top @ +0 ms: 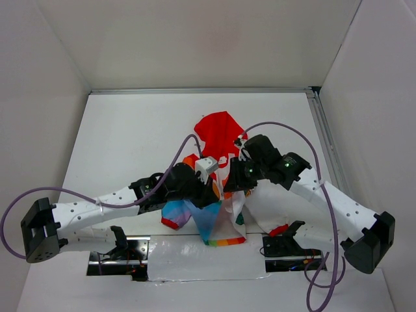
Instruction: Zip up the jacket
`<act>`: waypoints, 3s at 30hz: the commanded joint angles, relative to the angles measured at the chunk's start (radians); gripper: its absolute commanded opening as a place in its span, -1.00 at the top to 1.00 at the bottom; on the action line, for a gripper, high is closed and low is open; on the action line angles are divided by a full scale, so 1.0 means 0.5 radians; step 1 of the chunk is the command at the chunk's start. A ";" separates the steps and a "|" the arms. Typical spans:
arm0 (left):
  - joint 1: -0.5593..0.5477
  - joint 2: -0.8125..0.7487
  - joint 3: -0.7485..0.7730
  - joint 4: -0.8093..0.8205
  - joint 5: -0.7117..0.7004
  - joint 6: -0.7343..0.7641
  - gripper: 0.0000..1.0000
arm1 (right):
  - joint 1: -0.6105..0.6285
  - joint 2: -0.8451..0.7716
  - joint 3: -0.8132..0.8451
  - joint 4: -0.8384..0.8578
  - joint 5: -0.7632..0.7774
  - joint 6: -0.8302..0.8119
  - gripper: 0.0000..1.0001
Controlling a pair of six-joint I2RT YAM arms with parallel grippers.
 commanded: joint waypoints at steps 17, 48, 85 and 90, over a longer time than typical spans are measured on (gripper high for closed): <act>-0.034 0.000 -0.071 -0.159 0.348 0.200 1.00 | 0.397 -0.169 -0.044 0.441 0.898 -0.214 1.00; -0.025 0.062 0.215 -0.423 0.167 -0.123 1.00 | 0.667 -0.727 -0.805 0.781 0.315 0.121 0.14; -0.022 0.007 0.162 -0.453 0.118 -0.181 1.00 | 0.670 -0.571 -0.750 0.869 0.278 0.318 1.00; -0.022 -0.003 0.107 -0.456 0.100 -0.190 1.00 | 0.566 -0.378 -0.407 0.505 -0.015 0.407 1.00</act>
